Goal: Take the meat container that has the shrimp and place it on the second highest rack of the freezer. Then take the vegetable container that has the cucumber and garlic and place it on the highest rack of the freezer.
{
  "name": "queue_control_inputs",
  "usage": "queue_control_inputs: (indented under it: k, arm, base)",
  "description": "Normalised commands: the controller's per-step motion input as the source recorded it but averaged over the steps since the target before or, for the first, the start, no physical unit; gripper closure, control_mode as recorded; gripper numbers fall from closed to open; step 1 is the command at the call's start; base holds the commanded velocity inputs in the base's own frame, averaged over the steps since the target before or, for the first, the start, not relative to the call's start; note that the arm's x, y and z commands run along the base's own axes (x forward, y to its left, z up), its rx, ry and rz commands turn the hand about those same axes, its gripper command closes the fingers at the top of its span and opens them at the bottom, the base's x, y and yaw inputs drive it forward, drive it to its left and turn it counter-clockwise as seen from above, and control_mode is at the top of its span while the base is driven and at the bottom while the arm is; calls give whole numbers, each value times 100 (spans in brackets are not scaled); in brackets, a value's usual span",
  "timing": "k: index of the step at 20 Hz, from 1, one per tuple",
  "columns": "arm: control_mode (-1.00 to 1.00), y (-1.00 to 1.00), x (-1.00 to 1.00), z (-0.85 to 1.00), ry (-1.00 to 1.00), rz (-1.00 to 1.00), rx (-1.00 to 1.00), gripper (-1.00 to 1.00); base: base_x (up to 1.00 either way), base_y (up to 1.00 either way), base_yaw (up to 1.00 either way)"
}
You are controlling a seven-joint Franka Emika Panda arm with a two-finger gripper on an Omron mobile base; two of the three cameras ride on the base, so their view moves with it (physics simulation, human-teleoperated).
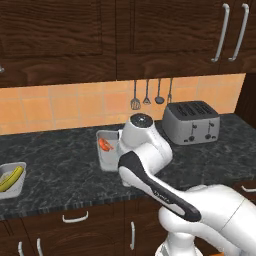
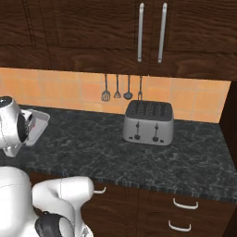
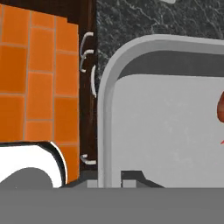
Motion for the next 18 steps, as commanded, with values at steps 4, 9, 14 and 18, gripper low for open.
queue_control_inputs:
  k: [4, 9, 14, 18]
  arm:
    - [-100, -100, -75, 37, 0, -12, 0, 100]
    - [-100, -100, -68, 43, -10, 1, 1, 100]
    - [-100, -100, -71, 29, -14, 11, 0, 100]
    - [-100, -95, -35, -2, -25, 36, 0, 100]
  base:
    - [0, 0, 0]
    - [0, 0, 0]
    - [0, 0, 0]
    - [0, 0, 0]
